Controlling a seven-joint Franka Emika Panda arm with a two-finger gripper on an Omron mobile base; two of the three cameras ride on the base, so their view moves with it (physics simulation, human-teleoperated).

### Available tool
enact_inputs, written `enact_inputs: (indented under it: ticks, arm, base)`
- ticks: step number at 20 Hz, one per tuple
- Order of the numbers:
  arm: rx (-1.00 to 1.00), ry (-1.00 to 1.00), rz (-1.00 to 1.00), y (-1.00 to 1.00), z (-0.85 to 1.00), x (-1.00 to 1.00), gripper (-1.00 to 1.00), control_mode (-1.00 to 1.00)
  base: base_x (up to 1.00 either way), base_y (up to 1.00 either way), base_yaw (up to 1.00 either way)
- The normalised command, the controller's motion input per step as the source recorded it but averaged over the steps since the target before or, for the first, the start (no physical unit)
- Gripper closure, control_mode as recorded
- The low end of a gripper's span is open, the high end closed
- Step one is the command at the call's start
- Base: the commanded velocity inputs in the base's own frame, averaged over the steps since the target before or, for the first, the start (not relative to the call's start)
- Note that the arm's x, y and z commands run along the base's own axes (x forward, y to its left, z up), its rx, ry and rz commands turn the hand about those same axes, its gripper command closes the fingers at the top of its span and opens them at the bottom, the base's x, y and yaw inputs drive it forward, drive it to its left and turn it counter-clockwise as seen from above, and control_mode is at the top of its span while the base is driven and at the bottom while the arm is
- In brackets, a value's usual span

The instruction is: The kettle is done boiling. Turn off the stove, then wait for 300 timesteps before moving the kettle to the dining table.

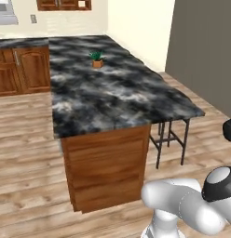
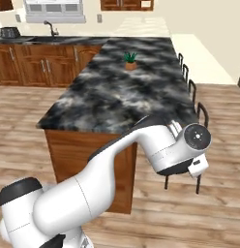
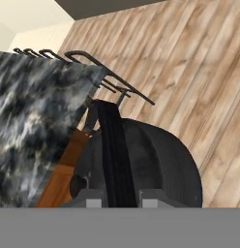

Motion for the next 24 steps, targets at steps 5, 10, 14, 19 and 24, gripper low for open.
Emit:
enact_inputs:
  ticks: [5,10,14,19,24]
  arm:
    - [0.0,0.0,0.0,0.0,0.0,0.0,1.0,1.0]
    - [0.0,0.0,0.0,0.0,0.0,0.0,1.0,1.0]
    - [0.0,0.0,0.0,0.0,0.0,0.0,1.0,1.0]
    - [0.0,0.0,0.0,0.0,0.0,0.0,1.0,1.0]
    - [0.0,0.0,0.0,0.0,0.0,0.0,1.0,1.0]
  base:
    - [0.0,-0.59,0.32]
    - [0.0,-0.61,0.32]
    - [0.0,-0.63,0.31]
    - [0.0,-0.63,0.31]
    - [0.0,-0.62,0.31]
